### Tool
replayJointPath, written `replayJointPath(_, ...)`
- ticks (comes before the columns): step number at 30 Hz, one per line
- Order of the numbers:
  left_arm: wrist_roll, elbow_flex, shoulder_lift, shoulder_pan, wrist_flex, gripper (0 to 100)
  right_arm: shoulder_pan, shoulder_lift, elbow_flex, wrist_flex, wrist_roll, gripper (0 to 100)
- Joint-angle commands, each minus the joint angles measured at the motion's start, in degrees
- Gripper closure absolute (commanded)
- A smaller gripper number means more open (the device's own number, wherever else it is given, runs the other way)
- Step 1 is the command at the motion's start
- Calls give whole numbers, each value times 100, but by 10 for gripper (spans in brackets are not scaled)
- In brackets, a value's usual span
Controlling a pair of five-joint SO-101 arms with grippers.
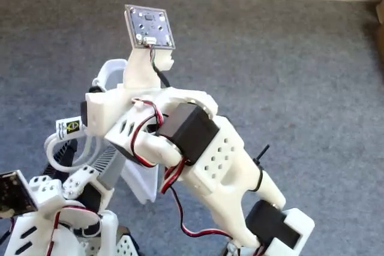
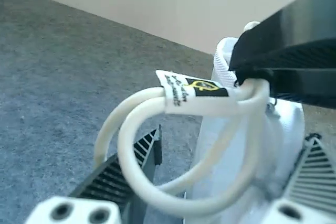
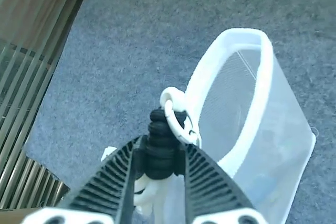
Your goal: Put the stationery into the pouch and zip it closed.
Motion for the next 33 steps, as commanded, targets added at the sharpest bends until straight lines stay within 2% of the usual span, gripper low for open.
replayJointPath(1, 35, 295, -40, -57, -79, 628, 75, -180, -251, 66, -62, 993)
replayJointPath(6, 18, 549, -40, 22, -202, 652, 101, -189, -268, 66, -62, 993)
replayJointPath(14, -264, 541, -40, 22, -193, 879, 127, -189, -268, 66, -62, 993)
replayJointPath(21, -273, 541, -40, 22, -290, 993, 813, -171, -268, 13, -26, 993)
replayJointPath(33, -273, 567, -40, 22, -273, 994, 1473, -154, -251, -374, 18, 993)
